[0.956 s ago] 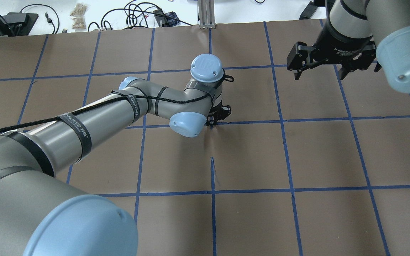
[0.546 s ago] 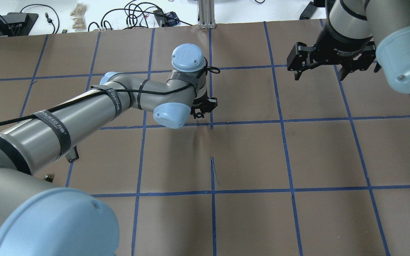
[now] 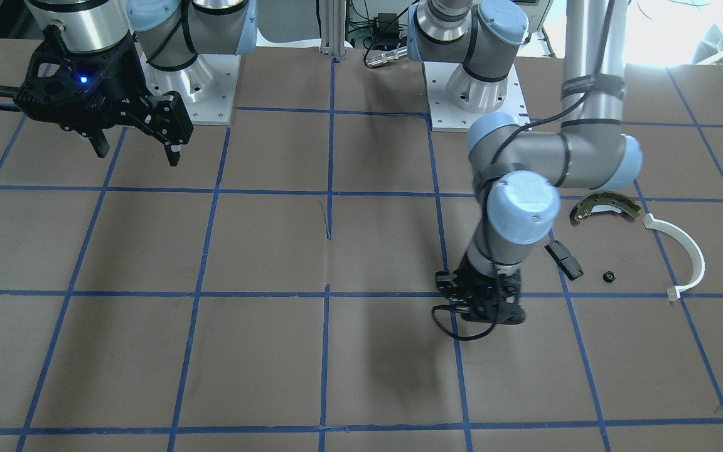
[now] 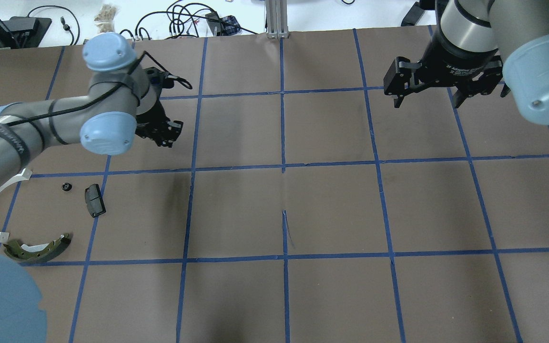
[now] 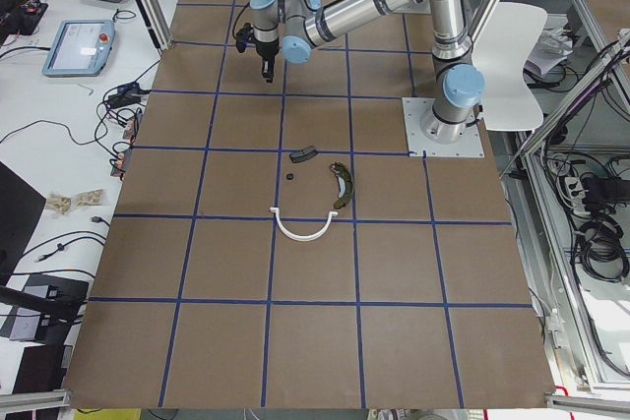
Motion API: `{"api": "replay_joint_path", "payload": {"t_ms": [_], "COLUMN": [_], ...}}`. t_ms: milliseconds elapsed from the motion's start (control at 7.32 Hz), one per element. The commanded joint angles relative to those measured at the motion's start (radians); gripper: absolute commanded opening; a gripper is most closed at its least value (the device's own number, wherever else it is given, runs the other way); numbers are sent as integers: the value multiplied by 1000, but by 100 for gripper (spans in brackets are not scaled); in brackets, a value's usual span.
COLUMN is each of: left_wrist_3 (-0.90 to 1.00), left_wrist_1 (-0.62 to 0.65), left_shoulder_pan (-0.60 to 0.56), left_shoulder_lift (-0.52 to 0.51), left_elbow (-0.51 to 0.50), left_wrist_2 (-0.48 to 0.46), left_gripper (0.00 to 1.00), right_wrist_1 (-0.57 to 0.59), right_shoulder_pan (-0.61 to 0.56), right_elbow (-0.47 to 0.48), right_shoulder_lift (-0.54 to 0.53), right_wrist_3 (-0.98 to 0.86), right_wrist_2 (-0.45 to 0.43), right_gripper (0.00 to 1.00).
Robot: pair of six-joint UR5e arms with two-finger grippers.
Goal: Place bearing gear from tray to pile
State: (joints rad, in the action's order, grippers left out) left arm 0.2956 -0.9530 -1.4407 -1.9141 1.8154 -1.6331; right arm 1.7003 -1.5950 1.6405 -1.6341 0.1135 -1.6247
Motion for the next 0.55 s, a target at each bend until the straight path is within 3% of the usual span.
{"api": "replay_joint_path", "payload": {"t_ms": [0, 273, 410], "left_wrist_3": [298, 533, 568], "left_wrist_1": [25, 57, 57], "left_shoulder_pan": [239, 450, 501], "left_shoulder_lift": [43, 15, 13], "left_elbow": [82, 107, 110], "left_wrist_2": [-25, -17, -14], "left_gripper": [0, 0, 0], "right_wrist_1": [1, -1, 1], "right_shoulder_pan": [0, 0, 0], "right_elbow": [-1, -2, -2], "right_shoulder_lift": [0, 0, 0], "right_wrist_3": [0, -2, 0], "right_wrist_2": [2, 3, 3], "right_gripper": [100, 100, 100]}}
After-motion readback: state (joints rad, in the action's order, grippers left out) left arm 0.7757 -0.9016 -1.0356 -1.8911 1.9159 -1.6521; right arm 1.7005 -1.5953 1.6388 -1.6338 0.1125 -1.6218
